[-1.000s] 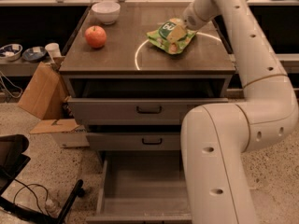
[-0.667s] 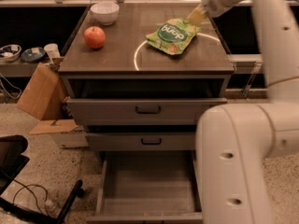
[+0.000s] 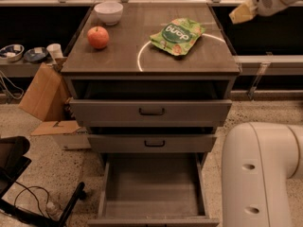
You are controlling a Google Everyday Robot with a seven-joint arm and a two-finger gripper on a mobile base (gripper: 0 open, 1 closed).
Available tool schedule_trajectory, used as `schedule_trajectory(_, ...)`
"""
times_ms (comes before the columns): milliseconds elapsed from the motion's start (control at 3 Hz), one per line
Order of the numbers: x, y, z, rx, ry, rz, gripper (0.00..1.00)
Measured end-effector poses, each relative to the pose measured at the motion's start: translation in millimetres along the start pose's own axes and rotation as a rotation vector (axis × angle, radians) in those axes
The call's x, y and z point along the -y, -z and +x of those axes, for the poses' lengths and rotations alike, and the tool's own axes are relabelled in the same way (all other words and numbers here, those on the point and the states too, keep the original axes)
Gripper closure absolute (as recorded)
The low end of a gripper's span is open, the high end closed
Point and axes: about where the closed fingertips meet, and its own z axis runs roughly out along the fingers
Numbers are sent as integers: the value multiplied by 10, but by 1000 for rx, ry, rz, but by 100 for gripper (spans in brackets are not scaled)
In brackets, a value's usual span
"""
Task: Place green rice chip bag into bottom drawer
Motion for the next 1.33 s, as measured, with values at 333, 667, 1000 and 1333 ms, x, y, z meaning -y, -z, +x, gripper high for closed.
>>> schedule_trajectory(333, -66, -266, 289, -10, -36, -42, 85)
schedule_trajectory(667, -64, -274, 286, -8, -35, -41, 62)
schedule_trajectory(1000, -194, -465, 122, 39, -76, -66, 31)
schedule_trajectory(1333, -396, -669, -133, 185, -157, -115, 6)
